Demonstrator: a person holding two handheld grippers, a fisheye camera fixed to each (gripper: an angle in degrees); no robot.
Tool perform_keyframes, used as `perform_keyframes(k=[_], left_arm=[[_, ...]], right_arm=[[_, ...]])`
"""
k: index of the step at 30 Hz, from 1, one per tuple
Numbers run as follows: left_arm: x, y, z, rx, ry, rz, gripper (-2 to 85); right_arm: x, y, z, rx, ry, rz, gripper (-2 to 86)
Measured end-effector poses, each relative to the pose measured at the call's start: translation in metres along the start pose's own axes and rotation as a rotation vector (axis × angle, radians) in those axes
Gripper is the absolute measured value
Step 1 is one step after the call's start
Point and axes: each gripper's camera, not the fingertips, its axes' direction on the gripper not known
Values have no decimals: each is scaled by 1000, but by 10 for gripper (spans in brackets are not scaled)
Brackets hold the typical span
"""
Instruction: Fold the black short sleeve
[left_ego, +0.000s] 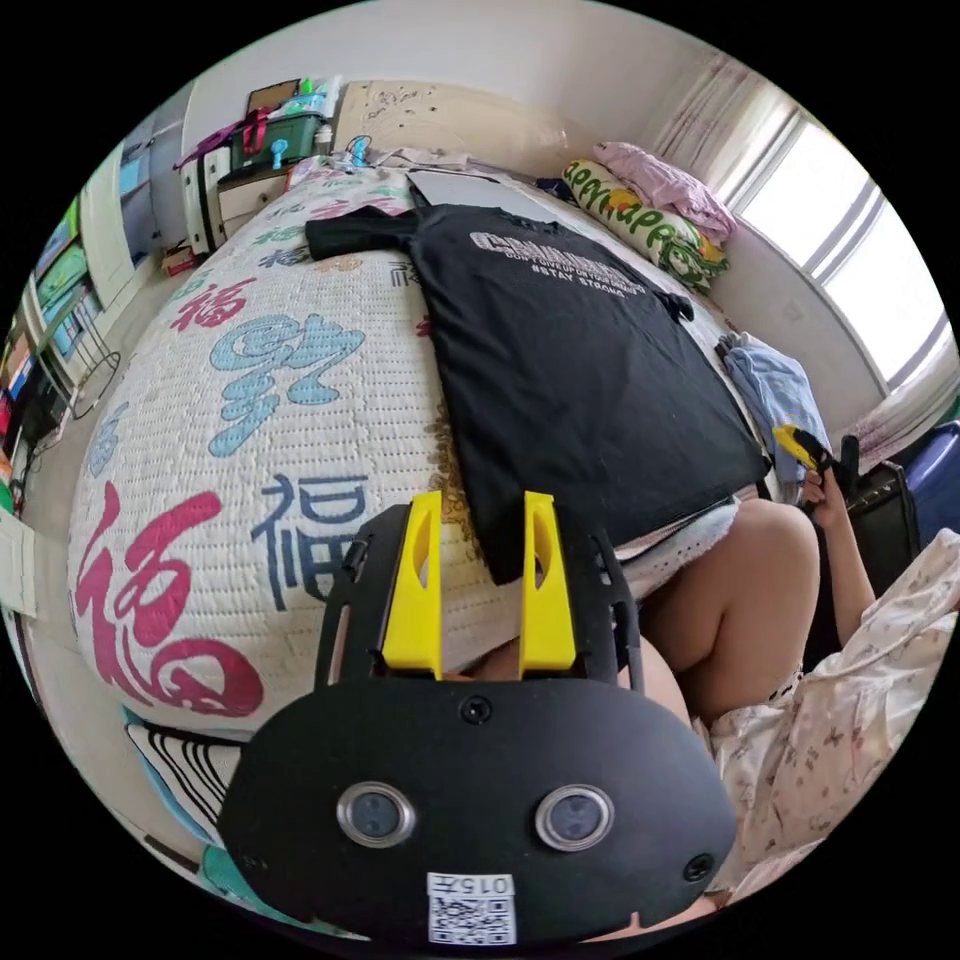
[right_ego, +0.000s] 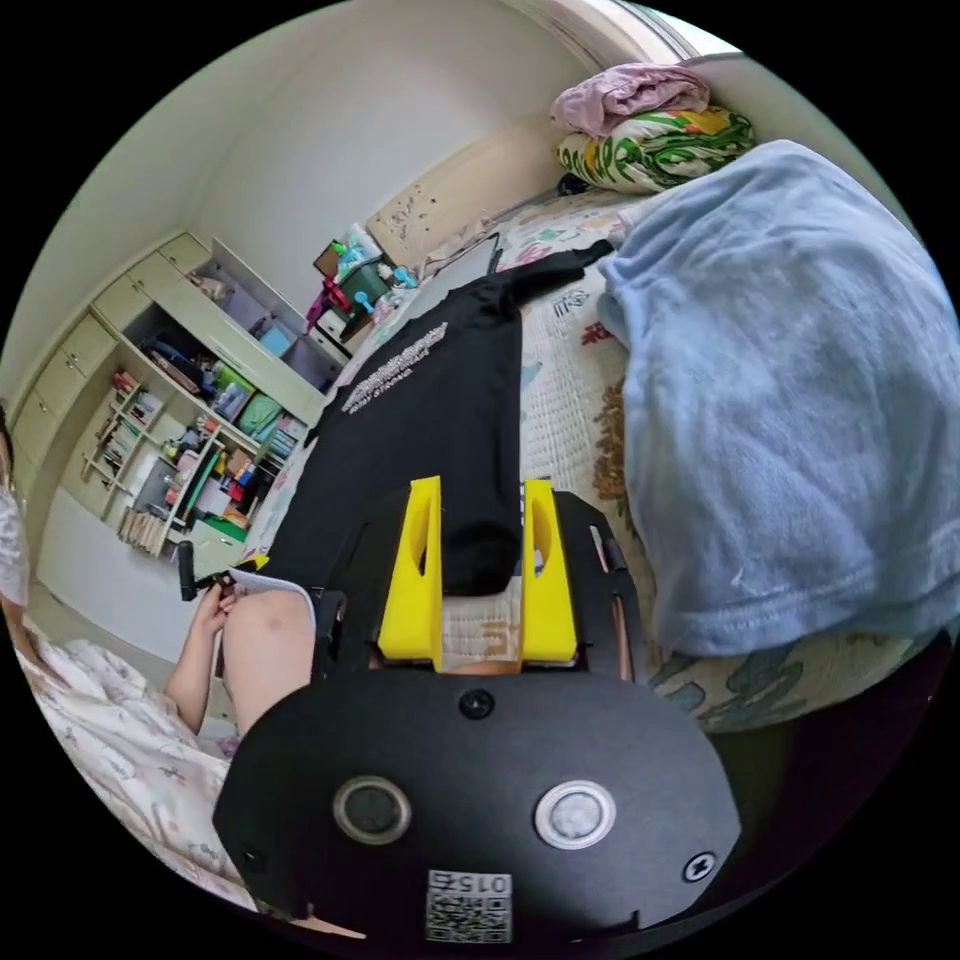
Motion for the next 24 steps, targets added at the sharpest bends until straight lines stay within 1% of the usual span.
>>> perform_keyframes(k=[2, 4, 7, 11, 13, 17, 19, 24], left_arm=[[-2, 6, -9, 11, 18, -33, 108], [-1, 12, -18, 17, 23, -51, 101], [5, 27, -37, 40, 52, -83, 70], [10, 41, -58, 75, 59, -112, 37], [18, 47, -74, 88, 33, -122, 15], [31, 57, -96, 112, -17, -129, 6], [38, 58, -113, 116, -37, -144, 5], [53, 55, -154, 106, -101, -114, 5]], right_arm=[[-1, 1, 6, -84, 91, -11, 134], [1, 0, 16, -167, 118, -20, 135], [8, -2, 7, -153, 175, -10, 119], [36, 2, -16, -152, 138, 29, 93], [46, 8, -22, -158, 123, 23, 81], [66, 30, -29, -166, 79, 12, 32], [74, 39, -35, -163, 66, 15, 21], [79, 71, -43, -176, 125, -63, 9]])
